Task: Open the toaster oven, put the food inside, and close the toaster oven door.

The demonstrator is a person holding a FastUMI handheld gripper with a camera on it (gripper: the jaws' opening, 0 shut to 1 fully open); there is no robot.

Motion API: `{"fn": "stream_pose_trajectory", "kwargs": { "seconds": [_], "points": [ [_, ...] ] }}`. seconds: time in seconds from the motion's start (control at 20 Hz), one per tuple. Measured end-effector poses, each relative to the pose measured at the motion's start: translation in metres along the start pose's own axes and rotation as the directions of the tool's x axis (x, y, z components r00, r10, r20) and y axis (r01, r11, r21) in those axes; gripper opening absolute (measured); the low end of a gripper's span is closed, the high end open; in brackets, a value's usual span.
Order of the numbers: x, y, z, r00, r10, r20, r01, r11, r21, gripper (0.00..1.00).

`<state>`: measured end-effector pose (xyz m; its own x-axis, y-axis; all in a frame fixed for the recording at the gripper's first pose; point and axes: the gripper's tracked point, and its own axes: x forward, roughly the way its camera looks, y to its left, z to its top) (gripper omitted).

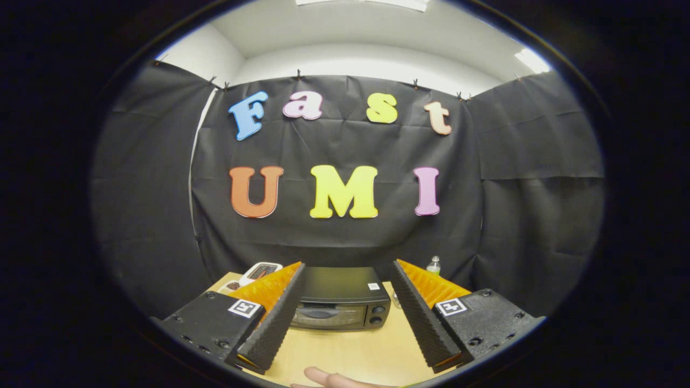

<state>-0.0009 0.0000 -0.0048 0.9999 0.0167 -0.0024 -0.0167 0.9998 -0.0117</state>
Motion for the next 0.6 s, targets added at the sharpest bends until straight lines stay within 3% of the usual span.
{"fn": "stream_pose_trajectory", "kwargs": {
  "seconds": [0.45,0.6],
  "points": [
    [0.014,0.013,-0.041,0.993,0.044,-0.109,-0.045,0.999,-0.011,1.00],
    [0.016,0.006,-0.038,0.994,0.019,-0.111,-0.020,1.000,-0.011,1.00]
  ]
}}
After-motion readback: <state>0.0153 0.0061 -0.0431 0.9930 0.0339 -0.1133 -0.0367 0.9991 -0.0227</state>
